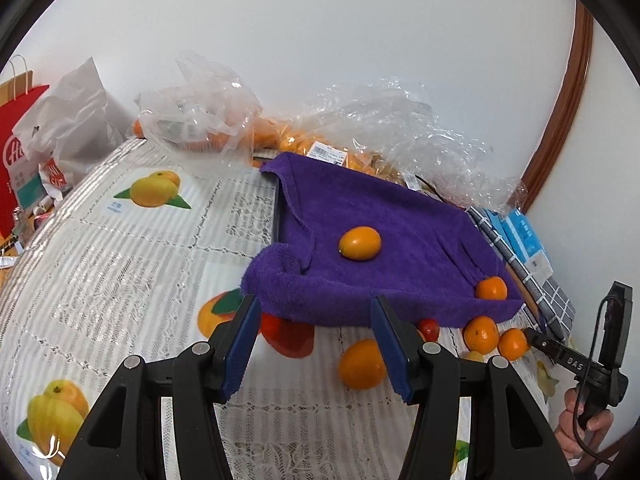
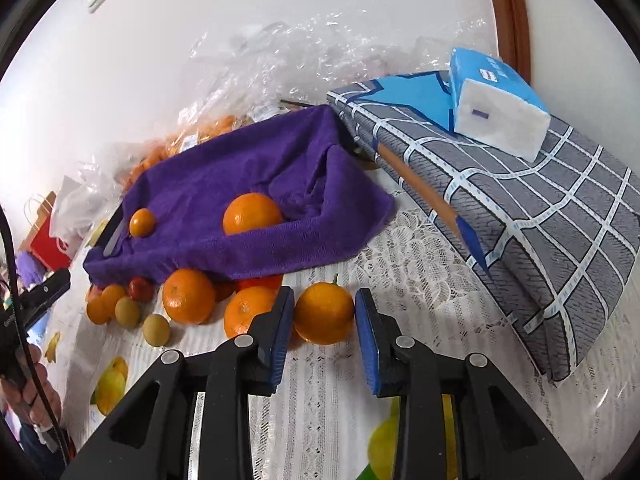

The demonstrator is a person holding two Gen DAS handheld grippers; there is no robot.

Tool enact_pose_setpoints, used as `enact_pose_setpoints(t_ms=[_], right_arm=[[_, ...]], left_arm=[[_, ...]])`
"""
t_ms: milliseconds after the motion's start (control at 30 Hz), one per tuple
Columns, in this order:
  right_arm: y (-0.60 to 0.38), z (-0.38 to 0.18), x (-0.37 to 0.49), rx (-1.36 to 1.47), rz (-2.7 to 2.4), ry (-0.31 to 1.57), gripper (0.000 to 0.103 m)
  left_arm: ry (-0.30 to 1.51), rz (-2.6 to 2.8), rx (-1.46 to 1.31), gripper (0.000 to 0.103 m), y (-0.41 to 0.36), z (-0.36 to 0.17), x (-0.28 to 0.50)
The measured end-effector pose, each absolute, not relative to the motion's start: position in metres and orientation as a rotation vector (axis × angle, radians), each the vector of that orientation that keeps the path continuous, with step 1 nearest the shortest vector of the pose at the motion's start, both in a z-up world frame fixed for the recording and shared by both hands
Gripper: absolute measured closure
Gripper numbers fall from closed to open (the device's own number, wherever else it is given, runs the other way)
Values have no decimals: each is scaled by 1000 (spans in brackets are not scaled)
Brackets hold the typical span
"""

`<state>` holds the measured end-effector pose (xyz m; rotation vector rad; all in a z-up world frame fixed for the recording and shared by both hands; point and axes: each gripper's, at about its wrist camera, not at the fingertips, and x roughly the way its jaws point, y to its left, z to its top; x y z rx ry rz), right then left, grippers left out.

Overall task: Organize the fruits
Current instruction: 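Close the right tool on another orange while the left tool approaches an oval orange, then close the left tool on the oval orange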

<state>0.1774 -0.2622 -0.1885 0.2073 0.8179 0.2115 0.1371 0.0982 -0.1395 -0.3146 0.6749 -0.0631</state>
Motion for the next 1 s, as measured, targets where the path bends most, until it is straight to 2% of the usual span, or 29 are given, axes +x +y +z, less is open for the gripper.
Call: enact_pose_setpoints(t_ms=[200, 233, 267, 633, 700, 833, 1000], right_arm=[[-261, -189, 177, 182, 195, 805, 67], [-261, -189, 176, 181, 196, 802, 67], [-261, -188, 174, 181, 205, 797, 72], [-274, -188, 165, 198, 161, 782, 73], [-275, -188, 164, 199, 165, 783, 72], [-271, -191, 168, 189, 181, 809, 71], [-265, -194, 172, 161, 174, 832, 67]], left_arm=[[722, -153, -384, 48, 102, -147, 138], [728, -160, -384, 49, 101, -149, 139], [732, -164, -382, 48, 99, -149, 140], [789, -201, -228, 50, 64, -159, 145], [806, -204, -206, 55, 60, -162, 147], [831, -198, -162, 72, 52, -166, 149], [802, -185, -173, 72, 57, -163, 146]])
